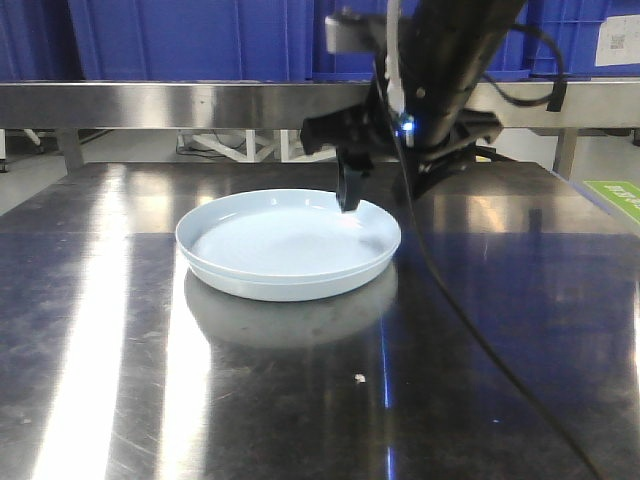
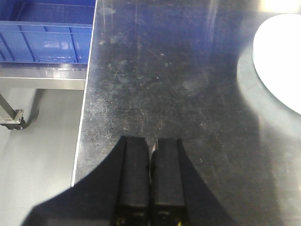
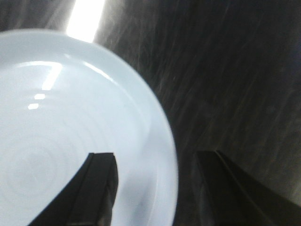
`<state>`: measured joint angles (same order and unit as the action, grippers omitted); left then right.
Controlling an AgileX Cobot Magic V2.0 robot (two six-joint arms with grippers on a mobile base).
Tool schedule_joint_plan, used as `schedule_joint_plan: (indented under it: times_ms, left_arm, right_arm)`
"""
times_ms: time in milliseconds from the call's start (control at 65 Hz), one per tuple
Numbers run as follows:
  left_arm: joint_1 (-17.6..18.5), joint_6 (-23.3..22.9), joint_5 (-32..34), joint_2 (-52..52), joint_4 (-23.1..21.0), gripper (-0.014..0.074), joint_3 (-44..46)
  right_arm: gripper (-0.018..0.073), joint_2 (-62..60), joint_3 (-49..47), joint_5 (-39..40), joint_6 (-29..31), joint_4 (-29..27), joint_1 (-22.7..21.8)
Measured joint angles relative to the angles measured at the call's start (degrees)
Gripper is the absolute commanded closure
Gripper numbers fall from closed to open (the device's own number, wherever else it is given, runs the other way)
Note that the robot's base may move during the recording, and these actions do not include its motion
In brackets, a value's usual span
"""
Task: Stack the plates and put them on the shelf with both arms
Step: 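Grip the rim of the stacked plates with the right gripper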
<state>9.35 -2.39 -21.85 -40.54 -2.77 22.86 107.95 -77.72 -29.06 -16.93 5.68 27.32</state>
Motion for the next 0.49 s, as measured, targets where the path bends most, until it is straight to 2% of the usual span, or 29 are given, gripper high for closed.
schedule_joint_plan:
  times_ms: [185,262,339,431,446,493]
  left_arm:
    - [0.0,0.0,0.0,0.0,0.0,0.051,0.0]
    - [0.0,0.0,-0.08,0.0,0.0,0.051,0.0]
    - [0.0,0.0,-0.08,0.0,0.0,0.051,0.0]
    - [0.0,0.0,-0.08,0.0,0.0,0.051,0.0]
    - [0.0,0.0,-0.08,0.0,0.0,0.051,0.0]
    - [0.0,0.0,-0.08,0.0,0.0,0.051,0.0]
  right_arm:
    - [0.0084,2.11,-0.04,-0.76,0.0,0.0,0.22]
    - [0.012,2.37,-0.27,-0.76,0.0,-0.11,0.22]
    - [0.0245,2.6,-0.41,-0.49,0.0,-0.21,0.22]
    - [0.0538,2.67,-0.6,-0.41,0.0,-0.1,0.22]
    - [0.0562,2.67,-0.6,-0.41,0.0,0.01,0.22]
    - [0.0504,2.5,-0.69,0.18,-0.37,0.01,0.11]
